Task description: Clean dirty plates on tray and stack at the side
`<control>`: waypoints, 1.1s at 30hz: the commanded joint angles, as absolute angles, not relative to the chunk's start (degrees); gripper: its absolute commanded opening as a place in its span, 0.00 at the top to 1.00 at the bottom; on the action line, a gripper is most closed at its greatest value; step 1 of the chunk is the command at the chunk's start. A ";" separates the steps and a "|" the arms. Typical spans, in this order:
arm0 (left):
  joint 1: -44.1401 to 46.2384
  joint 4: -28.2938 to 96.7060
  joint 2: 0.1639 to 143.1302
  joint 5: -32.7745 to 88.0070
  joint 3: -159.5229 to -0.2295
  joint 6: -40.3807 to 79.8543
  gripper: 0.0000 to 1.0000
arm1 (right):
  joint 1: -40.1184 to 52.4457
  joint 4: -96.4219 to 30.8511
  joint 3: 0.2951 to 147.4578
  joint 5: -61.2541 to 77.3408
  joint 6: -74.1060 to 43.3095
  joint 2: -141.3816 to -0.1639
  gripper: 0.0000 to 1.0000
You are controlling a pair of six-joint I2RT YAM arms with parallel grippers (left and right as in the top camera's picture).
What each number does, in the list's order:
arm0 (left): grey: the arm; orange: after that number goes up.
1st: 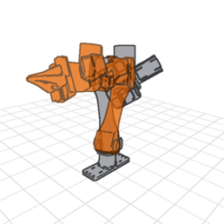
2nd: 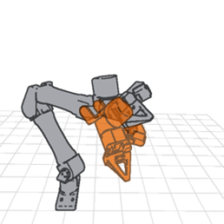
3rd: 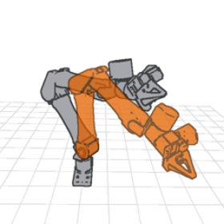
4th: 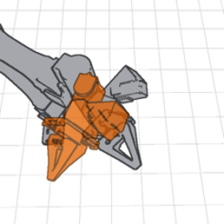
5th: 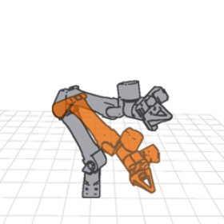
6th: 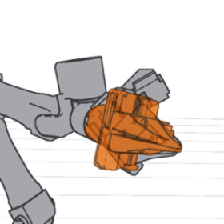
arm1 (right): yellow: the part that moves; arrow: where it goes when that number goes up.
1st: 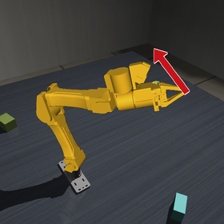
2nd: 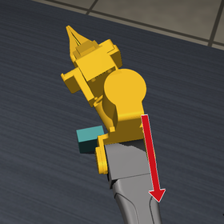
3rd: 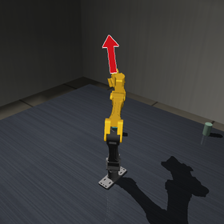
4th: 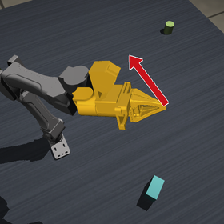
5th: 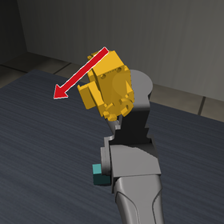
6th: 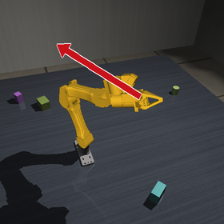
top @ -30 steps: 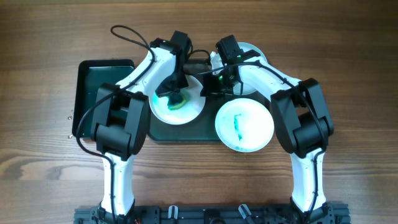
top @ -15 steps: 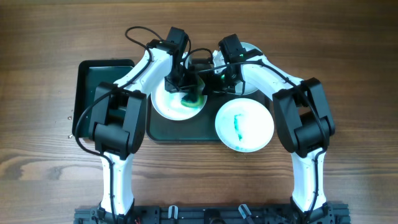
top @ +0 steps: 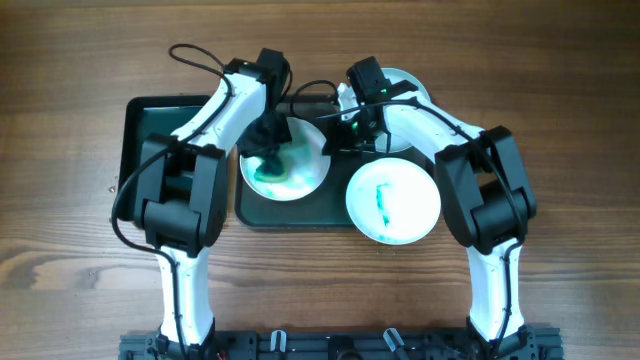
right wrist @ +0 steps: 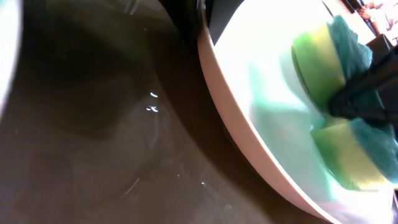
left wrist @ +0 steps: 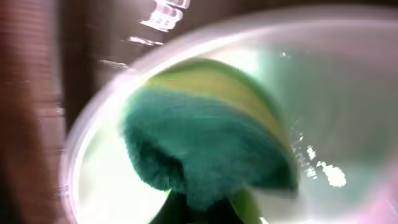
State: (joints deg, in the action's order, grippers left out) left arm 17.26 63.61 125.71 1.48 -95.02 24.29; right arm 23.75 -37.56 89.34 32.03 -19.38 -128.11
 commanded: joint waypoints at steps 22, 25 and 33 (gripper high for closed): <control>11.11 68.07 120.03 -2.42 -101.56 27.22 0.96 | 23.24 -38.06 88.49 30.94 -19.68 -129.97 0.96; 9.61 69.30 116.01 1.32 -103.15 25.71 0.96 | 23.29 -38.41 88.51 29.47 -19.57 -128.53 0.95; 9.63 68.36 114.54 1.23 -103.13 25.76 0.96 | 30.13 -46.28 88.99 -9.74 -19.05 -110.21 0.96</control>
